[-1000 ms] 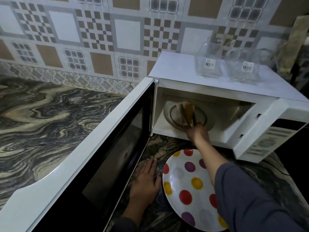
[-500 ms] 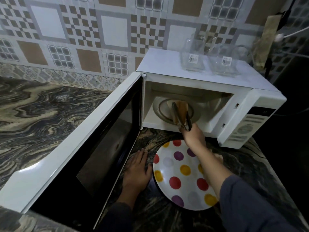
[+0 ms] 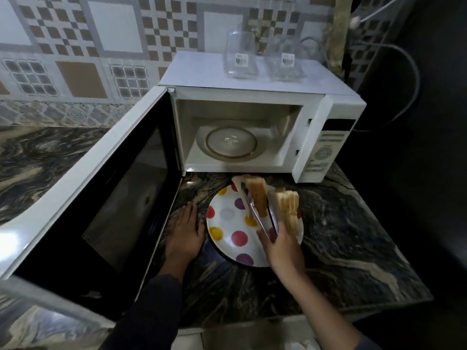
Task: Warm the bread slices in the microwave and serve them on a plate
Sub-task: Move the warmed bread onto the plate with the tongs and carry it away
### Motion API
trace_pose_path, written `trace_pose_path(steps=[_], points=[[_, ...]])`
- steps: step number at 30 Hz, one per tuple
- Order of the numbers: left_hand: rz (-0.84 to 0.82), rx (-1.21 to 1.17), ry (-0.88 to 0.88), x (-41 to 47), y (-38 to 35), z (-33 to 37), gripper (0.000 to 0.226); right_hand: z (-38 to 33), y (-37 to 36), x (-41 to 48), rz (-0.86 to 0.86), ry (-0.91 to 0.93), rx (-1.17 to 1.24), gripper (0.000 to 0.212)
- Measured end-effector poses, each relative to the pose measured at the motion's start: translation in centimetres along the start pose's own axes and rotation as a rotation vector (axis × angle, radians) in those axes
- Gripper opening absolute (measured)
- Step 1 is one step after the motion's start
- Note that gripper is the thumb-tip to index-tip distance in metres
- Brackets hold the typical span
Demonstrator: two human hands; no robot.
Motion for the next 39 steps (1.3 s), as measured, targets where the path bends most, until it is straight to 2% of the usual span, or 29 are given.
trace_pose_path(steps=[2, 5, 12, 17, 21, 27, 33, 36, 39], points=[[-0.009, 0.009, -0.007, 0.0, 0.0, 0.0, 0.077, 0.9, -0.1, -1.1, -0.004, -0.005, -0.026, 0.051], [0.006, 0.037, -0.030, 0.0, -0.1, 0.0, 0.082, 1.9, -0.1, -2.5, 0.019, -0.041, -0.067, 0.049], [-0.006, 0.037, -0.025, -0.2, 0.1, 0.3, 0.057, 2.3, -0.1, -3.6, 0.068, -0.138, -0.056, 0.051], [0.001, 0.017, -0.029, -0.3, -0.2, 0.1, 0.054, 2.3, -0.4, -3.8, 0.062, -0.155, -0.052, 0.057], [0.004, 0.022, -0.050, -1.9, -0.1, 0.1, 0.079, 2.2, -0.3, -4.0, 0.041, -0.158, -0.034, 0.059], [-0.012, 0.044, -0.012, -4.8, 0.1, 0.0, 0.077, 3.2, 0.4, -5.8, 0.027, -0.130, -0.037, 0.067], [-0.102, 0.089, 0.077, -9.7, 0.4, 1.1, 0.071, 5.0, 1.8, -9.3, -0.004, -0.099, -0.044, 0.059], [-0.070, -0.039, 0.158, -11.9, 1.0, 1.8, 0.056, 6.1, 2.9, -11.8, -0.016, -0.078, -0.069, 0.056], [0.004, -0.469, 0.329, -13.7, 3.1, 4.0, 0.039, 7.1, 3.7, -13.8, -0.010, 0.000, 0.053, 0.048]])
Point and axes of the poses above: each hand's wrist, its own x-axis towards the middle knuckle, its own y-axis out of the back of the hand, z = x × y, the point moved 6 cm from there along x, towards the middle knuckle, and after that the axes turned 4 degrees about z, right-handed, at the moved point
